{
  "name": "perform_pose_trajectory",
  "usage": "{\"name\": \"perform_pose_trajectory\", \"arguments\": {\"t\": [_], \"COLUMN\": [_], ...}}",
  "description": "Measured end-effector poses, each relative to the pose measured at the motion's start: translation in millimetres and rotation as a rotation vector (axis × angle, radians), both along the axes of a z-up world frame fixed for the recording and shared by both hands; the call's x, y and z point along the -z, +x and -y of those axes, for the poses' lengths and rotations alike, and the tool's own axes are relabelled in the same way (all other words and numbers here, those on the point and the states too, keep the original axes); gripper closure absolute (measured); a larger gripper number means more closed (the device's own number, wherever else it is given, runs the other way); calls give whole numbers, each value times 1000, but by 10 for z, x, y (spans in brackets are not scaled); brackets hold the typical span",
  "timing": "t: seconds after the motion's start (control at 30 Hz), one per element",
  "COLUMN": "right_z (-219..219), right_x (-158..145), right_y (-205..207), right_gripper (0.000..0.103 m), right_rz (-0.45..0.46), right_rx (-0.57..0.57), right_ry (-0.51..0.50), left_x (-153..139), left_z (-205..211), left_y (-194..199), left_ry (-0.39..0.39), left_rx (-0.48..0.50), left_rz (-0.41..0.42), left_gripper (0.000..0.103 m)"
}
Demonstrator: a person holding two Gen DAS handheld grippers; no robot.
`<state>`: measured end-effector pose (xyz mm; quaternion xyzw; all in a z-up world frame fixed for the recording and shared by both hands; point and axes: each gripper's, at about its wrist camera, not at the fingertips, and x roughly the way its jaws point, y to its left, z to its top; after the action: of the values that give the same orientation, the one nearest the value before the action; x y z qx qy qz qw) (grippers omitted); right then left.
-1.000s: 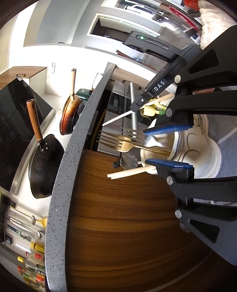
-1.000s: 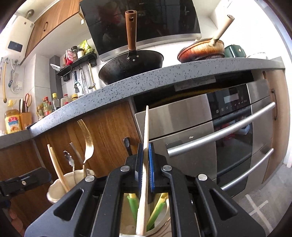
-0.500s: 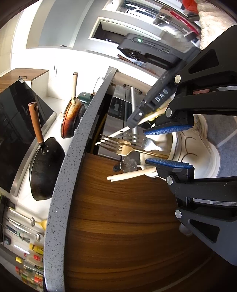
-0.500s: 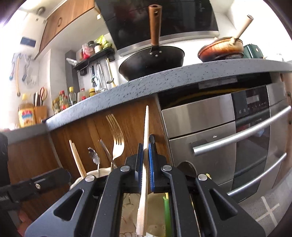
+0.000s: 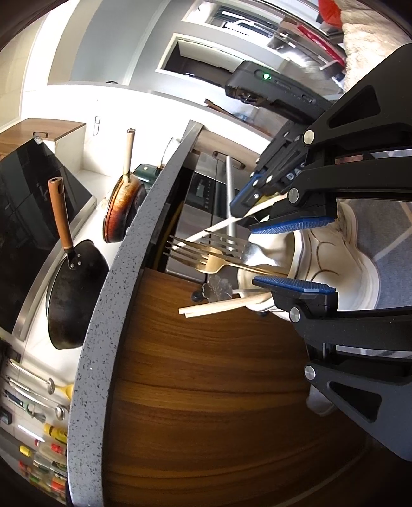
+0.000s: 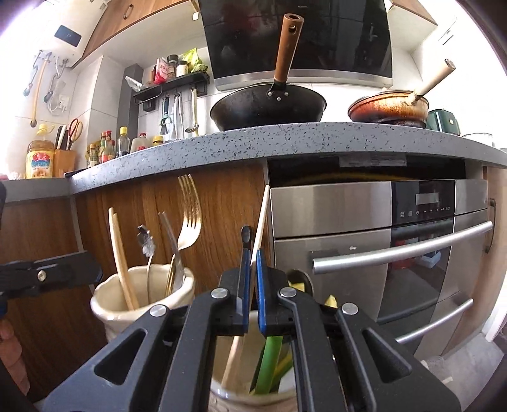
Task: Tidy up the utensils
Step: 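Lower chopstick into smaller pot with right tool and release it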
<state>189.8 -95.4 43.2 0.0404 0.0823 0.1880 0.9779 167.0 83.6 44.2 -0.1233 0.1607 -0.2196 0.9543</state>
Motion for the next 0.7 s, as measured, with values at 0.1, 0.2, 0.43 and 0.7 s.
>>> {"name": "perform_pose_trajectory", "arguments": {"t": [0.1,0.2,0.43,0.7], "right_z": [4,-7,39,19], "right_x": [24,95,145,64], "right_y": [-73,-110,-90,-54], "right_gripper": [102,102,103,103], "right_rz": [-5,-48,-154,-288], "right_rx": [-18,-36,-55,3], "right_ry": [-24,-49,-20,-49], "left_x": [1,2,-6,-14], "left_z": [7,24,27,35], "left_y": [4,2,-1,-7], "left_ry": [1,6,5,0], "left_rx": [0,3,2,13], "left_rz": [0,3,5,7], "left_gripper": [76,76,76,76]}}
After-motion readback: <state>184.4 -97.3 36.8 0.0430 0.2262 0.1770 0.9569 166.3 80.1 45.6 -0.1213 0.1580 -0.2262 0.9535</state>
